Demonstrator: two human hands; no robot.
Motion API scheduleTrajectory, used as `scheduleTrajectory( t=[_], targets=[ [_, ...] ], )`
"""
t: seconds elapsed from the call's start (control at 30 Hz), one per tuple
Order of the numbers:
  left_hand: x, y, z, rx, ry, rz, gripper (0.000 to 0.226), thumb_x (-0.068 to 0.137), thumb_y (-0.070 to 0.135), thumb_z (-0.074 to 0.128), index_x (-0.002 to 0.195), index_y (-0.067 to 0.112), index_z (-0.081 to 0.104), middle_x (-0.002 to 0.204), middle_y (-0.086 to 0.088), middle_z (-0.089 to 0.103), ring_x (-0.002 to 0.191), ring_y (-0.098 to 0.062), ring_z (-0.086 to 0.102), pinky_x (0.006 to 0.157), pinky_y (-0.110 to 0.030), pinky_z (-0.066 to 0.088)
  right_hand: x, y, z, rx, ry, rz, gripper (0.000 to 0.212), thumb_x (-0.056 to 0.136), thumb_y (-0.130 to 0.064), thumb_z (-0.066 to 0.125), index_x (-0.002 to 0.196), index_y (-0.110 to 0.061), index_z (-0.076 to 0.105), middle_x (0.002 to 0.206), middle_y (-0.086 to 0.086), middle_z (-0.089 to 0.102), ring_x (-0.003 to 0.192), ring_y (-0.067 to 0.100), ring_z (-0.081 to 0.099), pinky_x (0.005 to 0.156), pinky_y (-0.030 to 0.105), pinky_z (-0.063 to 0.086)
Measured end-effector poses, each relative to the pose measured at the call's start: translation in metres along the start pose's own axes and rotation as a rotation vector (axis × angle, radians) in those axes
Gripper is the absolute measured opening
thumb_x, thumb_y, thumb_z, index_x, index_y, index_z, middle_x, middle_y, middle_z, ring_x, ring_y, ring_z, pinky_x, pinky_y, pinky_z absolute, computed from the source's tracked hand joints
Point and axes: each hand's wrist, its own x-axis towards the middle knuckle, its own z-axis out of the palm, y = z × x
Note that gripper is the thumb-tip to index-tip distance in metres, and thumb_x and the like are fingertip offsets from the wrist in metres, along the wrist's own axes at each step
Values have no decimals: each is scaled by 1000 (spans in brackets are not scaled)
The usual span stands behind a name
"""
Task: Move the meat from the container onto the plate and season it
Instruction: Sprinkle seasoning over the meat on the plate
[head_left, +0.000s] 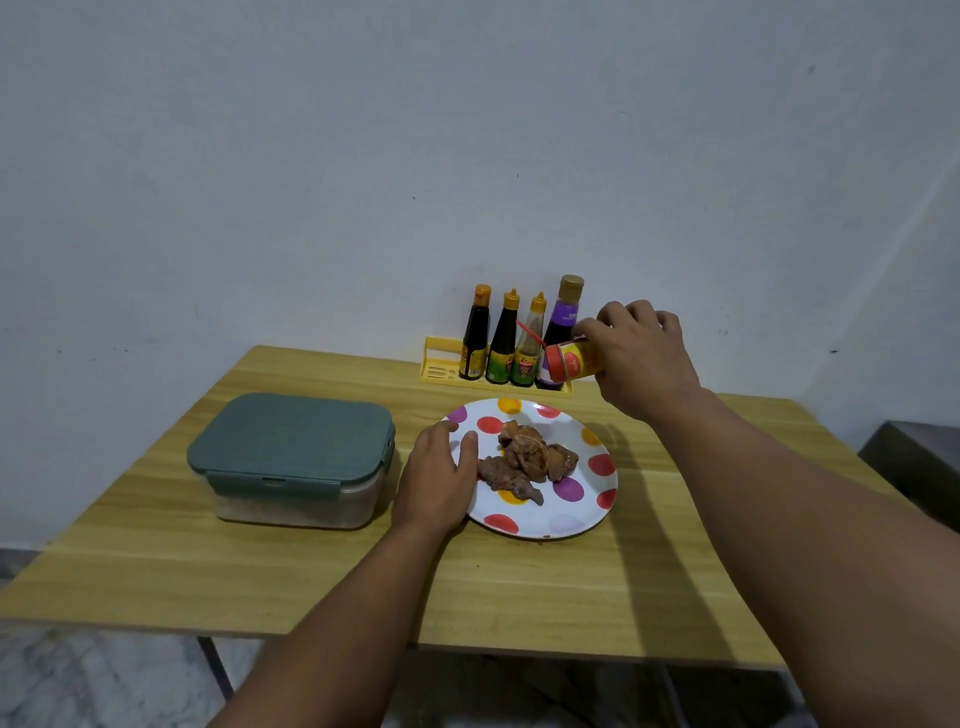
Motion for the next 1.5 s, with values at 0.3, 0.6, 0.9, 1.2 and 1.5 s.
scheduleTrajectory(
  t=[0.3, 0.6, 0.9, 1.2, 1.5],
  targets=[
    [-1, 2, -2, -5, 2, 7, 46, 102, 46, 40, 139, 19, 50, 142, -4, 52, 124, -19, 52, 89, -27, 37, -4, -4, -5, 92, -36, -92, 69, 80, -19, 73, 140, -31, 43, 133, 4, 51, 123, 29, 41, 101, 44, 34],
    [-2, 2, -1, 14, 1, 3, 47, 101, 47, 40, 139, 21, 50, 143, -3, 52, 124, -18, 52, 88, -28, 39, -6, -4, -7, 169, -27, -45, 73, 80, -25, 73, 144, -32, 38, 131, 4, 52, 118, 30, 46, 96, 45, 38],
    [-2, 3, -2, 16, 2, -1, 46, 102, 46, 40, 139, 21, 49, 143, -3, 52, 125, -18, 51, 88, -27, 37, -1, 3, 0, 49, 11, 67, 65, 81, -29, 71, 139, -34, 42, 125, 3, 55, 114, 30, 49, 93, 46, 38],
    [-1, 1, 0, 30, 2, -3, 47, 101, 49, 40, 138, 22, 49, 143, -3, 52, 125, -18, 52, 89, -29, 39, 5, -1, 5, -15, 6, 92, 63, 81, -23, 70, 138, -32, 43, 124, 3, 54, 115, 30, 48, 93, 46, 37],
    [-1, 2, 1, 52, 3, -4, 48, 101, 49, 40, 139, 22, 48, 144, -1, 52, 126, -18, 51, 88, -29, 40, -8, 8, 9, -25, -50, 60, 71, 80, -23, 70, 142, -35, 38, 128, 2, 54, 119, 29, 47, 97, 47, 37]
  ],
)
